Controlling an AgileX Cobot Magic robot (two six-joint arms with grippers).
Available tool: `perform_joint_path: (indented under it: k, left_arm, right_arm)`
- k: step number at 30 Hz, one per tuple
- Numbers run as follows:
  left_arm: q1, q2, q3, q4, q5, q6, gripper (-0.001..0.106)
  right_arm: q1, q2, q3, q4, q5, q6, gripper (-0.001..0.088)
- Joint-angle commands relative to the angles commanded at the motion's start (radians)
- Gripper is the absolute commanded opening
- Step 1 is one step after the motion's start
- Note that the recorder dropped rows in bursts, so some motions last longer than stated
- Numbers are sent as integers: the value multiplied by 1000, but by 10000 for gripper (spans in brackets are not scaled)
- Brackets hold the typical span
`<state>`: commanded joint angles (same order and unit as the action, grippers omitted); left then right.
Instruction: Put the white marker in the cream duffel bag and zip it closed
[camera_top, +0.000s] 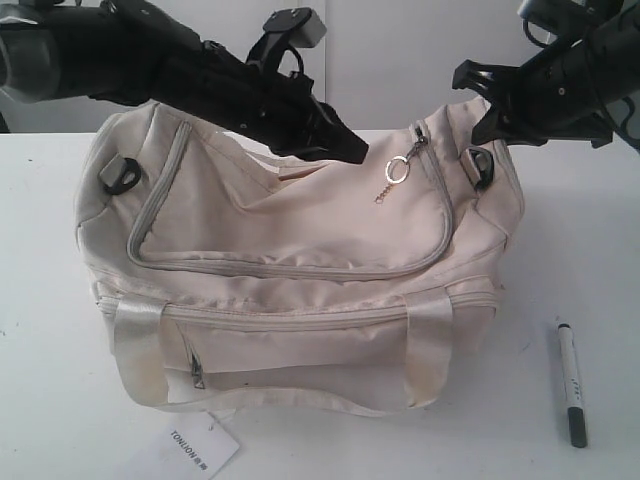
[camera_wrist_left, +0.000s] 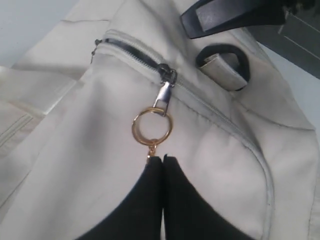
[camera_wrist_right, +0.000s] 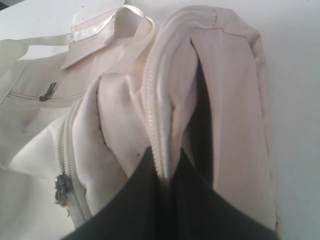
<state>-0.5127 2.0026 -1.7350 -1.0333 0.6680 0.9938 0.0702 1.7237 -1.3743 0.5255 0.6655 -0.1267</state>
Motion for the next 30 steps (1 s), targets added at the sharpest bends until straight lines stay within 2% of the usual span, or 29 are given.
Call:
perform_joint_path:
  k: [6, 13, 15, 18, 20, 23, 26, 30]
  left_arm:
    - [0, 47, -82, 2, 17, 96, 0]
    - [0, 72, -98, 1, 37, 458, 1]
    - [-2, 73, -98, 1, 44, 526, 86]
    - [-2, 82, -98, 1, 44, 598, 349]
    - [-14, 82, -98, 1, 30, 603, 451]
    - [-53, 84, -98, 1, -22, 674, 498]
    - [-78, 101, -98, 1, -111, 683, 498]
    - [-78, 119, -98, 1, -104, 681, 498]
  right_arm:
    - [0, 0, 0, 0, -2, 0, 0]
    - [0, 0, 0, 0, -2, 0, 0]
    - [0, 0, 0, 0, -2, 0, 0]
    - [0, 0, 0, 0, -2, 0, 0]
    - [0, 0, 0, 0, -2, 0, 0]
    - [0, 0, 0, 0, -2, 0, 0]
    - [0, 0, 0, 0, -2, 0, 0]
    - [0, 0, 0, 0, -2, 0, 0]
